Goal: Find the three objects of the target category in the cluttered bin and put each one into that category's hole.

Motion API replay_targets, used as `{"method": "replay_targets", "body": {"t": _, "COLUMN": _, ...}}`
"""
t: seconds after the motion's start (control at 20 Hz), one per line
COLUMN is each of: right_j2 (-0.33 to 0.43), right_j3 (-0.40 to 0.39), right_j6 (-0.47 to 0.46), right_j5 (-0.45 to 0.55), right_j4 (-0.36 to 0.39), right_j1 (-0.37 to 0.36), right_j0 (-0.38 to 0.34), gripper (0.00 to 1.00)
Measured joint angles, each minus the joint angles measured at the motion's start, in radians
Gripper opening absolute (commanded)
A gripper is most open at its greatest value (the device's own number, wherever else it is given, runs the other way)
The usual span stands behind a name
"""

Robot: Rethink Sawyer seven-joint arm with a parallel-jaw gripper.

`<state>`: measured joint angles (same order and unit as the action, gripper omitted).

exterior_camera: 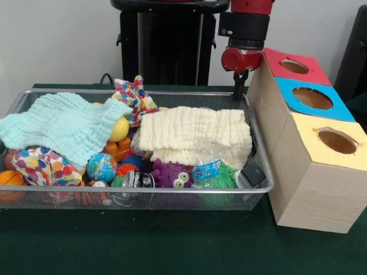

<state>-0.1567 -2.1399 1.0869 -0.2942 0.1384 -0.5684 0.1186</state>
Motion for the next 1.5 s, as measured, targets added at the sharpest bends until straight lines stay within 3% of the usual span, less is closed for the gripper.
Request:
{"method": "replay_targets", "body": {"t": 0.35, "right_j2": -0.036, "right_j3": -0.041, "right_j6": 0.066, "right_j5": -0.033, "right_j4": -0.110, "right_j1": -0.015, "right_j0": 0.088, "gripper": 0.00}}
{"method": "replay_targets", "body": {"t": 0.75, "right_j2": -0.038, "right_j3": -0.167, "right_j6": 0.209, "right_j5": -0.036, "right_j4": -0.170, "right_j1": -0.077, "right_j0": 0.229, "gripper": 0.00}}
{"method": "replay_targets", "body": {"t": 1.2, "right_j2": 0.149, "right_j3": -0.268, "right_j6": 0.303, "right_j5": -0.025, "right_j4": -0.169, "right_j1": -0.109, "right_j0": 0.403, "gripper": 0.00}}
{"method": "replay_targets", "body": {"t": 1.5, "right_j2": 0.259, "right_j3": -0.313, "right_j6": 0.337, "right_j5": 0.058, "right_j4": -0.191, "right_j1": -0.178, "right_j0": 0.546, "gripper": 0.00}}
